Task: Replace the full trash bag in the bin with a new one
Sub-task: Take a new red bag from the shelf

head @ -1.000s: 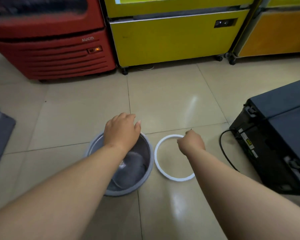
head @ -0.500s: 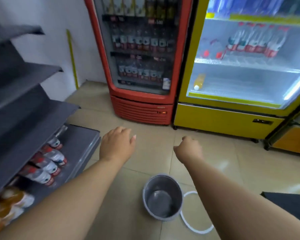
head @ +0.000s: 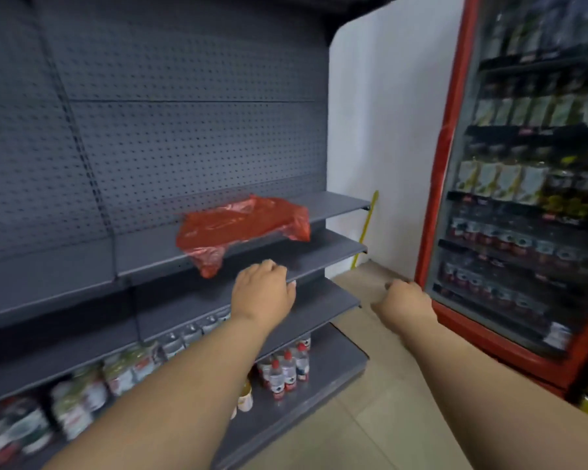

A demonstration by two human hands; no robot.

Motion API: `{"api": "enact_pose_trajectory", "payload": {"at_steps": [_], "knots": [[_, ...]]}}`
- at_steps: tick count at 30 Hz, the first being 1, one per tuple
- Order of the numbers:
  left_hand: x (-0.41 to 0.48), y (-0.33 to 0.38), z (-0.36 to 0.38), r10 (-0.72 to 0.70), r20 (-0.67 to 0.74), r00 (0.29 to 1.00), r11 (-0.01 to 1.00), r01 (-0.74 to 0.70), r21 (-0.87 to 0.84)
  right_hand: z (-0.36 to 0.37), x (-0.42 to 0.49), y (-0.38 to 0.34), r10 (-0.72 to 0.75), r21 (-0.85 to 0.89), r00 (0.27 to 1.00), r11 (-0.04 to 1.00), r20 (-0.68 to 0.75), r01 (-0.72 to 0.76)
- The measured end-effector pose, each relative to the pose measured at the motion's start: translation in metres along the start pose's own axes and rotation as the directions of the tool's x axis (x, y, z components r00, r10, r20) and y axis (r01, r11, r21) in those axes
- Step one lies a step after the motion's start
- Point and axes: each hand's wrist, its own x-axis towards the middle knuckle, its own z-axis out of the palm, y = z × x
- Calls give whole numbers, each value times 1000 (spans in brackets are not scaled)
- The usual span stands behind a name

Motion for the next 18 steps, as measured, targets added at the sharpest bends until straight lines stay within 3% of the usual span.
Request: {"api": "enact_pose_trajectory", "payload": {"at_steps": [9, 14, 18], "knots": [[20, -119, -25, -234, -50, 971, 971, 236, 39, 28, 44, -133, -255, -24, 967, 966, 28, 256], [65, -166, 4, -265, -39, 963, 964, 264, -25, 49, 100, -184, -263, -52, 964, 963, 28, 264], [107, -196, 43, -301, -18, 953, 950, 298, -97, 74, 150, -213, -181, -35, 983, 983, 12, 181]]}}
